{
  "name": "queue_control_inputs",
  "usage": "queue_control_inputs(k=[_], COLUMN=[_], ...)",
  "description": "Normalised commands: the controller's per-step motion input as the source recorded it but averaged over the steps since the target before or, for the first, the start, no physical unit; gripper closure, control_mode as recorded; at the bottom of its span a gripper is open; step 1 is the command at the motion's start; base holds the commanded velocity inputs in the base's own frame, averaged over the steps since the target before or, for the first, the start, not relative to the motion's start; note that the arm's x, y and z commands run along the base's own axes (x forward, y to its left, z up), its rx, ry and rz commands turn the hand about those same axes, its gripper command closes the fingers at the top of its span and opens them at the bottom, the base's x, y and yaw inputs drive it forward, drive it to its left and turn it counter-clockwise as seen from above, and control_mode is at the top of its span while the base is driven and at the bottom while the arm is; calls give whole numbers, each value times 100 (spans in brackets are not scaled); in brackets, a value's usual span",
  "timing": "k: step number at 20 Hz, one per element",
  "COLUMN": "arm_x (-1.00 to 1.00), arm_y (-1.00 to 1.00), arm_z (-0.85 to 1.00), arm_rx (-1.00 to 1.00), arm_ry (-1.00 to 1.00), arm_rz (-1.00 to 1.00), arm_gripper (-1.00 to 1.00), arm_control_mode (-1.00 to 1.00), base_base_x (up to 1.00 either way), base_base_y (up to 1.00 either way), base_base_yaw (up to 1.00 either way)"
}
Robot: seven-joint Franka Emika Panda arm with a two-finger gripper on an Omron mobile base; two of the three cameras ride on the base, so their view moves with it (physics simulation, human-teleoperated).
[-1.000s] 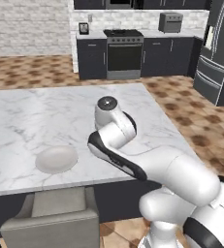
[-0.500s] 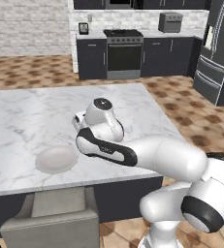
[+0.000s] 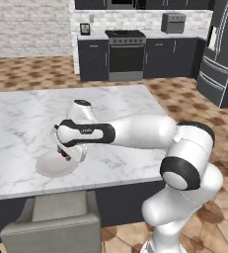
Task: Take the chicken drumsticks from the pan and place one on each plate on the dining counter.
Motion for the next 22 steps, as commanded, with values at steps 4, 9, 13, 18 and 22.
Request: queue_control_inputs(k=[4, 9, 13, 18, 22], arm_x=[6, 19, 53, 46, 20], arm_y=[21, 1, 3, 1, 8], arm_z=[-72, -68, -16, -23, -60], arm_rx=[-18, -17, -11, -6, -4], arm_ry=[24, 6, 0, 2, 13], arm_rz=[-3, -8, -4, 0, 0], arm_gripper=[100, 100, 100, 100, 100], arm_control_mode=[-100, -100, -100, -100, -100], base_base_x=[0, 0, 0, 0, 0], base_base_y=[0, 0, 0, 0, 0], base_base_yaw=[0, 0, 0, 0, 0])
